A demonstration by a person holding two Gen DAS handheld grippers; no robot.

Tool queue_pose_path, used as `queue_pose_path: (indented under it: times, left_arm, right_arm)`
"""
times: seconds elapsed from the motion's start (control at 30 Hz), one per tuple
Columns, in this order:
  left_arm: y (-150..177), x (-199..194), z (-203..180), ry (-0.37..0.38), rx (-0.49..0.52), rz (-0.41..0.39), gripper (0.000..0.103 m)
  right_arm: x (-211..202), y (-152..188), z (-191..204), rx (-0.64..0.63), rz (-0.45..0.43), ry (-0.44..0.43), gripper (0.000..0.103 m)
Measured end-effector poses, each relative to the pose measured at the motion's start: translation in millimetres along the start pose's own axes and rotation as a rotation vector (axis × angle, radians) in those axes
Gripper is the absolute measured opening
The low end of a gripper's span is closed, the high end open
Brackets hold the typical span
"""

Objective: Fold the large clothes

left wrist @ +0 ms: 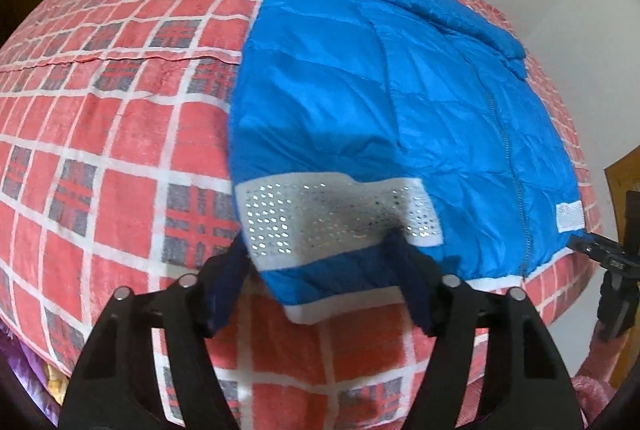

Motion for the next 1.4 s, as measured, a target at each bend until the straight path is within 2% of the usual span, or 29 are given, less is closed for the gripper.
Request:
queue_pose_path:
  times: [0.1,0.27,0.3,0.33,0.43,0.5,0.57,0.8,1.0,1.17,1.4]
  left_arm:
    - [3.8,-0.5,0.4,0.034,-0.023,0.018,0.064]
    - [6.6,1.6,-1.4,0.036,-0.011,0.01,0.063]
    - [7.8,0.7,-2.0,0.03,-0.006,0.006,0.06]
    - [8.0,-0.5,-3.3,0.035,0.006,-0.002,0.047]
    - [6.9,-5.8,-5.9,0.045,0.003,-0.022,0.027]
    - [4.4,-10.8,-6.0,0.046,0.01,-0.04,0.02]
    - [0.7,-17.6,-8.9,0.057,0.029,-0.064,0.011]
    - [-21.8,-43.4,-15.8,0.138,0.03,-0.151,0.008]
    - [-61.1,-61.5,-25.7,0.196,0.025,-0.254,0.008]
    - [-115.8,-70.1,-36.4,0.211,0.047,-0.355,0.008]
    - [-196.0,-44.1,-47.6,0.203,0.067,-0.404,0.008]
  right_arm:
    - [-5.7,-0.2,0.7,-0.007,-0.017,-0.011,0.033]
    - [4.9,3.2,-9.2,0.047,0.016,-0.036,0.036]
    - [4.4,3.1,-8.7,0.039,0.01,-0.037,0.035]
    - [3.3,2.7,-7.5,0.031,0.003,-0.035,0.034]
    - [-1.8,1.8,-8.0,0.024,-0.024,-0.037,0.021]
    - [-8.3,-1.8,-8.0,0.034,-0.048,-0.053,0.012]
    - [-15.1,-5.5,-5.9,0.037,-0.071,-0.073,0.011]
    - [-50.0,-31.7,5.2,0.023,-0.176,-0.134,0.009]
    - [-74.2,-71.4,8.3,0.011,-0.268,-0.171,0.009]
    - [-83.2,-128.3,8.8,0.009,-0.332,-0.193,0.009]
    - [-59.5,-210.3,-6.3,0.052,-0.335,-0.19,0.009]
Point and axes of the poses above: each gripper's, at about its wrist camera, not at the fingertips, and x roughly the way its jaws point, z to its left, y to its underside, the point moved 3 cm from there along x, roughly the way its jaws point, and after that the axes turned 13 degrees about -z, right-handed, at the moved point
